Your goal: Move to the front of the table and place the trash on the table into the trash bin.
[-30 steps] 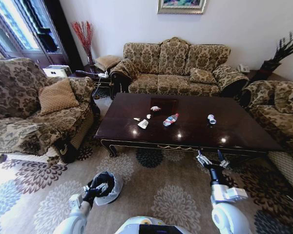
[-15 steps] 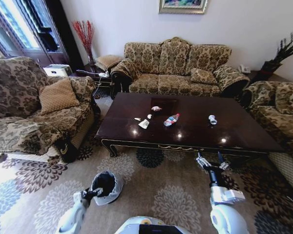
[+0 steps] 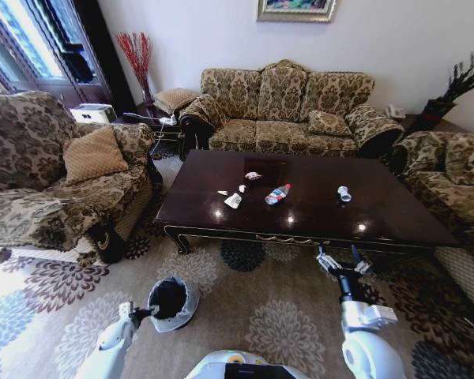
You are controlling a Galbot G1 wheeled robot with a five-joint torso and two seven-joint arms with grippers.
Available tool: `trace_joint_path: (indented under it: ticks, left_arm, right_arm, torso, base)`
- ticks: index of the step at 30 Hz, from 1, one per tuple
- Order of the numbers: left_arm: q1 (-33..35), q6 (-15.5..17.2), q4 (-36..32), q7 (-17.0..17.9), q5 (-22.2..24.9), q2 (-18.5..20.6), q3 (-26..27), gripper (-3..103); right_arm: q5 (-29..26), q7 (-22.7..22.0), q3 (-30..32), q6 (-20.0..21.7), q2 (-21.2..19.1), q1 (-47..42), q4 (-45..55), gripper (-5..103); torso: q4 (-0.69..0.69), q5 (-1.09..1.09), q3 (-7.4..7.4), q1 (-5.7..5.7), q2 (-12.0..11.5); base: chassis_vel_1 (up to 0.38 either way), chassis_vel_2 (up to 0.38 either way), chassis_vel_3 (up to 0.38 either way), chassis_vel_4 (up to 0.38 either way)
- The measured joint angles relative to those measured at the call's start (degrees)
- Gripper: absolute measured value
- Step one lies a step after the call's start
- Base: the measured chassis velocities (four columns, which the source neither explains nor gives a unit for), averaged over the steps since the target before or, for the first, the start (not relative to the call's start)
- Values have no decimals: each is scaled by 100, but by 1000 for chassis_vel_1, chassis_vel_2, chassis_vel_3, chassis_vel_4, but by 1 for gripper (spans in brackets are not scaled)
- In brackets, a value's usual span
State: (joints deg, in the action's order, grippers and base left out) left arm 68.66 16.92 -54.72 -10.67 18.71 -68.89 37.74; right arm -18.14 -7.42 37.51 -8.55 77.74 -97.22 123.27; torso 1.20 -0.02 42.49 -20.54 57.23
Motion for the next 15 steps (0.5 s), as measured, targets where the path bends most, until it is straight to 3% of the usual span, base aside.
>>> trace_joint_path:
  ticks: [6,11,15]
  left_arm:
    - [-685,-279,809,-105,-194,-6,-133,98]
    - [-1315,-828,1821,-139,-664,-36,-163,97]
    - [-1442,-936,2093,-138,-761,-75,-141,97]
  right_arm:
    - [28,0,34,4,35,-20,-85,100]
    - [28,0,58,3,25,-29,-127,100]
    - [-5,0,86,0,8,-26,-165,100]
  torso:
    - [-1,1,0,0,0]
    - [-2,2,0,0,0]
    - [0,2,0,0,0]
  base:
    - [0,0,0,0]
    - [0,0,0,0]
    - [0,0,0,0]
